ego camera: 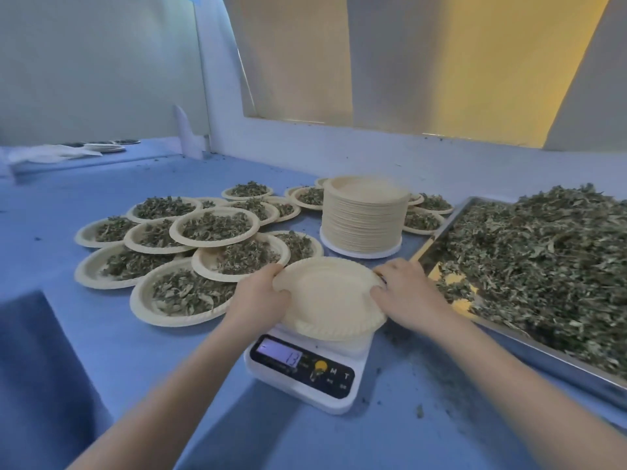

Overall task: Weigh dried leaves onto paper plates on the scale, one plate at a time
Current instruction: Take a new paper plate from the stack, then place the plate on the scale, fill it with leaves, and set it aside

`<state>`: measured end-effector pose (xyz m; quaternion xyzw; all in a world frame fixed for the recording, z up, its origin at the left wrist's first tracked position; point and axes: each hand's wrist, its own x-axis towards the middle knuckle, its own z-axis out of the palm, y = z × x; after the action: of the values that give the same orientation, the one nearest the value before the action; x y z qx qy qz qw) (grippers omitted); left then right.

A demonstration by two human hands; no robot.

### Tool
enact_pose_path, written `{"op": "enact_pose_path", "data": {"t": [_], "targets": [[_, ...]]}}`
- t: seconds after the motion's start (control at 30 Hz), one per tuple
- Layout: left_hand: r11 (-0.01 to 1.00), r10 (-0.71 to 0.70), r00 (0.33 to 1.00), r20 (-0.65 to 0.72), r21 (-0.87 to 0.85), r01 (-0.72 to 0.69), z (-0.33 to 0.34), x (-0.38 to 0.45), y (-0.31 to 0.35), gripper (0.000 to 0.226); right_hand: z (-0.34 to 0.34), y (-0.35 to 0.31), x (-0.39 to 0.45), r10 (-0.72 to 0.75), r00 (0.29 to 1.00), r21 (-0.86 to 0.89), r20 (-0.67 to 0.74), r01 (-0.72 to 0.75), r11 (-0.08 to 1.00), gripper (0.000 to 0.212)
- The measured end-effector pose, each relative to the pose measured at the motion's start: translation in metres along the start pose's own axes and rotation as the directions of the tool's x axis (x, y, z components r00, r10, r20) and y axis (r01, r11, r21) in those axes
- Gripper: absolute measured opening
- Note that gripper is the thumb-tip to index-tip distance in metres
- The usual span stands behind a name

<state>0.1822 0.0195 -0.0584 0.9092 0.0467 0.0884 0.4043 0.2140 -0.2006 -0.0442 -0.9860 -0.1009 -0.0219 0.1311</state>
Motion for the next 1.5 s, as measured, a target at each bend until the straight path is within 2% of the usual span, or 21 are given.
{"op": "enact_pose_path", "data": {"t": [0.1,0.23,0.3,0.37,0.5,0.63,0.93,1.03,1.1,1.17,1.23,1.3,1.43,1.5], "targets": [[0.997,-0.027,0.998,-0.055,-0.08,0.023,0.004,-0.002,-0.004,0.045,0.004,0.005,0.003,0.003,0.999,0.073,-0.032,-0.001,0.997,0.039],[0.964,-0.054,0.99,-0.128,-0.264,0.019,0.005,-0.007,-0.016,0.034,0.007,0.013,0.007,0.005,0.991,0.271,-0.134,0.032,0.962,0.047],[0.914,-0.092,0.99,-0.111,-0.404,0.04,0.007,-0.009,-0.024,0.034,0.007,0.015,0.008,0.021,0.988,0.369,-0.154,0.038,0.929,0.053],[0.853,-0.154,0.984,-0.086,-0.514,0.088,0.007,-0.009,-0.028,0.034,0.008,0.016,0.009,0.04,0.984,0.43,-0.175,0.04,0.902,0.05],[0.753,-0.216,0.974,-0.06,-0.645,0.127,0.005,-0.009,-0.031,0.035,0.01,0.018,0.009,0.007,0.983,0.421,-0.183,0.072,0.904,0.046],[0.806,-0.158,0.985,-0.072,-0.586,0.086,0.006,-0.014,-0.037,0.034,0.009,0.018,0.009,-0.003,0.982,0.401,-0.191,0.081,0.913,0.042],[0.815,-0.135,0.987,-0.087,-0.576,0.061,0.009,-0.019,-0.039,0.038,0.011,0.02,0.01,-0.032,0.978,0.345,-0.207,0.104,0.933,0.036],[0.922,-0.013,0.97,-0.241,-0.379,-0.082,0.011,-0.025,-0.033,0.029,0.01,0.02,0.009,-0.026,0.978,0.373,-0.205,0.103,0.922,0.037],[0.955,0.114,0.915,-0.387,-0.213,-0.208,0.007,-0.028,-0.02,0.031,0.008,0.02,0.009,-0.017,0.982,0.383,-0.186,0.088,0.92,0.045],[0.946,0.279,0.854,-0.439,-0.027,-0.323,0.001,-0.027,0.003,0.037,0.005,0.019,0.008,-0.015,0.985,0.397,-0.175,0.084,0.914,0.052],[0.899,0.437,0.833,-0.339,0.148,-0.412,0.003,-0.021,0.033,0.038,-0.002,0.019,0.006,-0.019,0.985,0.429,-0.172,0.093,0.898,0.055],[0.849,0.521,0.836,-0.173,0.209,-0.485,0.018,-0.013,0.065,0.034,-0.013,0.021,0.005,-0.014,0.986,0.454,-0.168,0.09,0.887,0.055],[0.826,0.527,0.844,0.095,0.175,-0.536,0.072,0.004,0.125,0.033,-0.036,0.044,0.001,-0.006,0.977,0.401,-0.212,0.092,0.911,0.031],[0.828,0.493,0.845,0.208,0.187,-0.529,0.1,0.01,0.15,0.04,-0.046,0.066,-0.004,-0.007,0.975,0.358,-0.224,0.089,0.929,0.029]]}}
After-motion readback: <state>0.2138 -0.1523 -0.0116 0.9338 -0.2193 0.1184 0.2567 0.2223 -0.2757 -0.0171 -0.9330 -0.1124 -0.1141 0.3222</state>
